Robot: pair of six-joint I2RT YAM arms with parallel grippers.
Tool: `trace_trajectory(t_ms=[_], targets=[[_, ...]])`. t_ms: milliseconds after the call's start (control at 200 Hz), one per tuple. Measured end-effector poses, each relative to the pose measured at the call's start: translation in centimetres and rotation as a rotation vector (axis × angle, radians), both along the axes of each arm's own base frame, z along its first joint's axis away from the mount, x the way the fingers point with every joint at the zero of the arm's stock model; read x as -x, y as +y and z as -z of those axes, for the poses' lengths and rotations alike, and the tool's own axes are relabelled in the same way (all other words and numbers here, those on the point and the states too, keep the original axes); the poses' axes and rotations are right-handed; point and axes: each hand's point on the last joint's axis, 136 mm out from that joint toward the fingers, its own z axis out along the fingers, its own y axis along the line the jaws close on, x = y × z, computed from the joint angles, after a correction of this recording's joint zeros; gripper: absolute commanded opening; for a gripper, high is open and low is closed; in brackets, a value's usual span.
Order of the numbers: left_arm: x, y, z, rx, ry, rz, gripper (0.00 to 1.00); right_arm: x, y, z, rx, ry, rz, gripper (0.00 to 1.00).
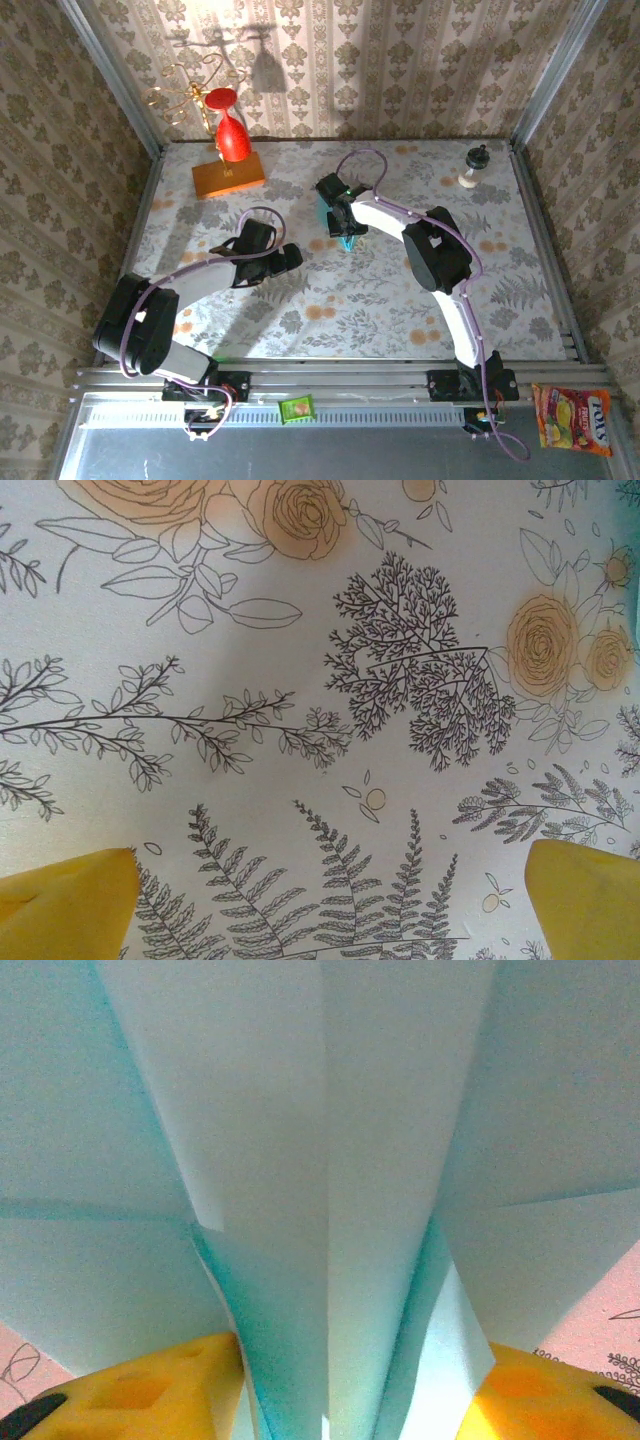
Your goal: Fold a paper plane with a square sheet of paper (pick it up from the middle)
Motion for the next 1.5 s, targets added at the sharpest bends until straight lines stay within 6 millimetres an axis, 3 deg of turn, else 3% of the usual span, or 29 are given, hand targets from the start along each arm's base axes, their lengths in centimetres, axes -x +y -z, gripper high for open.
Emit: trace_trajectory(t_ms=[275,380,475,600,780,900,980,1040,1150,1250,1440,1500], targets=[[-0.3,0.0,-0.9,-0.011,-0.023,0.014,1.00,-0.3,-0.2,-0.1,-0.031,0.004,0.026,0.55],[-0.6,0.5,-3.0,-0.024,-0.084,0.013,1.00,-0.4,-0.4,-0.4,-0.045,0.008,0.031,0.59],[-1.5,1.0,-6.3,-0.033,-0.182,0.006,1.00,-0.6,-0.6,-1.4,-0.068,0.005,0.037,0.60],[-3.1,2.6,-10.2,-0.051,-0.299,-0.034,1.00,-1.1,-0.7,-5.7,-0.141,-0.052,0.044,0.65],[-4.3,7.5,-12.6,-0.152,-0.379,-0.143,1.00,-0.6,-2.2,-14.1,-0.247,-0.205,0.057,0.76],[-4.7,10.7,-14.6,-0.228,-0.456,-0.204,1.00,1.0,-5.9,-17.7,-0.273,-0.316,0.109,0.87],[-4.7,12.9,-15.6,-0.276,-0.521,-0.248,1.00,2.3,-9.4,-18.4,-0.245,-0.382,0.158,0.99],[-4.7,14.6,-15.8,-0.320,-0.555,-0.280,1.00,3.3,-12.6,-18.4,-0.210,-0.436,0.216,1.00],[-4.5,17.3,-14.7,-0.430,-0.598,-0.304,1.00,5.6,-17.9,-17.4,-0.124,-0.518,0.307,1.00],[-4.0,18.6,-12.2,-0.525,-0.603,-0.278,1.00,7.6,-22.1,-15.8,-0.031,-0.584,0.374,1.00],[-3.9,21.9,-8.8,-0.616,-0.605,-0.294,1.00,10.2,-27.9,-10.9,0.089,-0.562,0.476,1.00],[-4.3,22.5,-8.1,-0.619,-0.617,-0.289,1.00,10.4,-29.1,-10.1,0.106,-0.562,0.494,1.00]])
